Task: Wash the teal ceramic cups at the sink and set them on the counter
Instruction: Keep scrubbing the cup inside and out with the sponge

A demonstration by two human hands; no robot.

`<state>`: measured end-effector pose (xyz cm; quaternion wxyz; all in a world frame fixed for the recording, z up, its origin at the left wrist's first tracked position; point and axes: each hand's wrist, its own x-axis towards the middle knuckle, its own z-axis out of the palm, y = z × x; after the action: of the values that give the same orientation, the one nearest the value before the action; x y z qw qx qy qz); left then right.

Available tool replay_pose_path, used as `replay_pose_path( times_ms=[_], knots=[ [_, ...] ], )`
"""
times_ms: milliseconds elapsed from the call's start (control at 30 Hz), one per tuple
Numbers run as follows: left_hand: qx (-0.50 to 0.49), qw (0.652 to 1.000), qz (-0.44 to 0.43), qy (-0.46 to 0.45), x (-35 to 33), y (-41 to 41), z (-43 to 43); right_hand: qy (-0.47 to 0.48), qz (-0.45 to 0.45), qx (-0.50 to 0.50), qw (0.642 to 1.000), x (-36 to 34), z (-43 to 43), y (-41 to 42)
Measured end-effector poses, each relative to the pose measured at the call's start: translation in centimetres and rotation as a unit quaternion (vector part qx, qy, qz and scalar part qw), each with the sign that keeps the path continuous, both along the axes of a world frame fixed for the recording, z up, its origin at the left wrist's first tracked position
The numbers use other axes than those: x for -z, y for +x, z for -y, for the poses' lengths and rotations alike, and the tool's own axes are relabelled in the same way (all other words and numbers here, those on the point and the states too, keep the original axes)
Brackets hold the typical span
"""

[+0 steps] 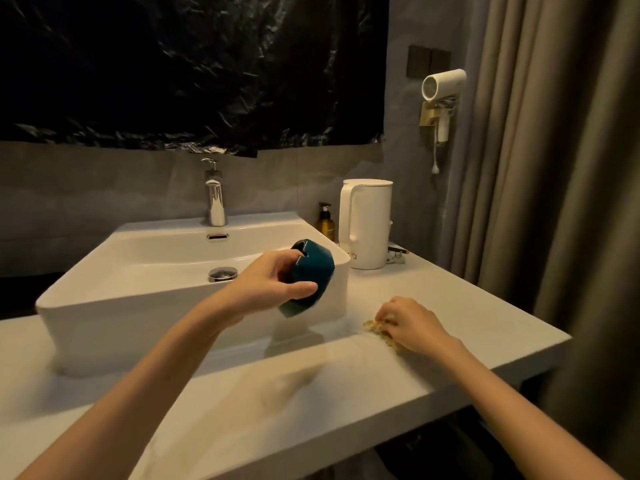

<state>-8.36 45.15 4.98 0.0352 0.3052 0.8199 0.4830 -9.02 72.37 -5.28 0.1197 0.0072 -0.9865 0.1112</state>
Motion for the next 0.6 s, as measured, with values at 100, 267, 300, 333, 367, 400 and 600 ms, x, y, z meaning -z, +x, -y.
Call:
replay_pose_path(
  times_ms=[100,267,300,333,367,400,600],
  knots=[
    [-0.013,0.990,-0.129,-0.059,1.1,1.0,0.0,0.039,0.005,0.016,0.999,-0.4,0.4,0.5],
    [-0.086,0.935,-0.305,-0.157,2.0,1.6,1.2,-0.111,-0.122,-0.114,0.980,-5.5,4.2,2.4],
    [-0.094,0.921,-0.337,-0.173,2.1,1.7,1.6,-0.146,-0.138,-0.179,0.963,-6.9,5.2,3.0],
    [-0.094,0.907,-0.368,-0.182,2.0,1.7,2.0,-0.149,-0.149,-0.227,0.951,-8.0,6.2,3.4],
    [-0.091,0.894,-0.395,-0.191,2.0,1.6,2.4,-0.126,-0.157,-0.258,0.945,-9.0,7.2,3.5],
    [-0.089,0.881,-0.418,-0.202,2.0,1.4,3.0,-0.088,-0.164,-0.277,0.943,-9.7,8.1,3.4],
    [-0.117,0.814,-0.486,-0.295,1.6,-0.1,7.0,0.101,-0.240,-0.341,0.903,-11.8,13.1,-0.2]
  ],
)
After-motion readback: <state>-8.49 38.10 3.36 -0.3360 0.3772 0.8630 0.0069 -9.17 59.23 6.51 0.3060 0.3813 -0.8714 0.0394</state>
